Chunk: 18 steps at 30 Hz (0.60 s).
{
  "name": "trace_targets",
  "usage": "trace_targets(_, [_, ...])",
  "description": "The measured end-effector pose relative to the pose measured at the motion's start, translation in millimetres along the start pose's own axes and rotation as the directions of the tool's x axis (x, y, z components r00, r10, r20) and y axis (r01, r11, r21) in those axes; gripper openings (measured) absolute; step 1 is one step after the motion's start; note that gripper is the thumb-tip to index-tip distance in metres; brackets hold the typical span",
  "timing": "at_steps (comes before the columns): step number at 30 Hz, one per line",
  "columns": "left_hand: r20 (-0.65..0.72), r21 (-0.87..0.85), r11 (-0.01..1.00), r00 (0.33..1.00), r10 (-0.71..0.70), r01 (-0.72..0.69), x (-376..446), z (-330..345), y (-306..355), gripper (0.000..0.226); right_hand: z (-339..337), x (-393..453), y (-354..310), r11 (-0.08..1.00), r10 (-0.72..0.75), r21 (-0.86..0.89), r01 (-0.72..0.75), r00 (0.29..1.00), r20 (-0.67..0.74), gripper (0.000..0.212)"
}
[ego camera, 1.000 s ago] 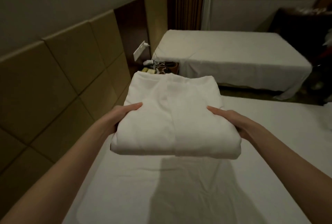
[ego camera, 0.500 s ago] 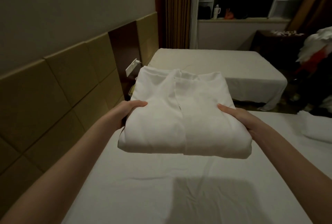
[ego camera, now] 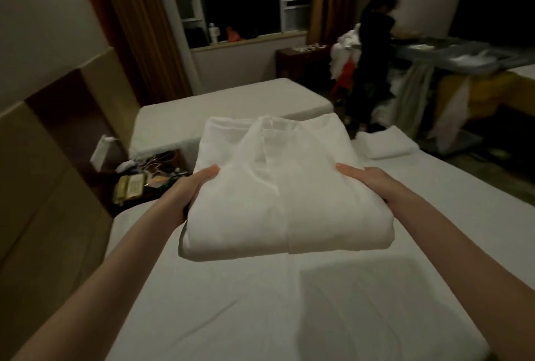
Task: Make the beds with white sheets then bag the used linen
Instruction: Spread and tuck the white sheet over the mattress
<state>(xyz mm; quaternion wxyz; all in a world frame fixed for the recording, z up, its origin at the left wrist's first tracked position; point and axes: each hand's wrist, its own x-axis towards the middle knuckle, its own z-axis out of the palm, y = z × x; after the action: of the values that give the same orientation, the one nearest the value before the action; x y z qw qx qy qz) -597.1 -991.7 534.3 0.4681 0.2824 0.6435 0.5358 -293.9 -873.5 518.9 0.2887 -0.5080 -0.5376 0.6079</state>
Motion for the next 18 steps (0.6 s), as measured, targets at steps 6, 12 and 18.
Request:
trace_targets(6, [0.142,0.026,1.000,0.990,-0.021,0.017,7,96,-18,0.011,-94,-38,34,0.995,0.036,0.093,-0.023,0.989,-0.147,0.035])
trace_targets(12, [0.242,0.043,0.999,0.969,-0.039,0.029,11,227,-48,0.024,-227,-62,67,0.997,0.046,0.074,-0.028,0.965,-0.258,0.060])
trace_targets(18, [0.292,0.017,0.997,0.953,-0.079,0.078,2,377,-80,0.047,-366,-87,95,0.997,0.076,0.058,-0.059,0.935,-0.346,0.061])
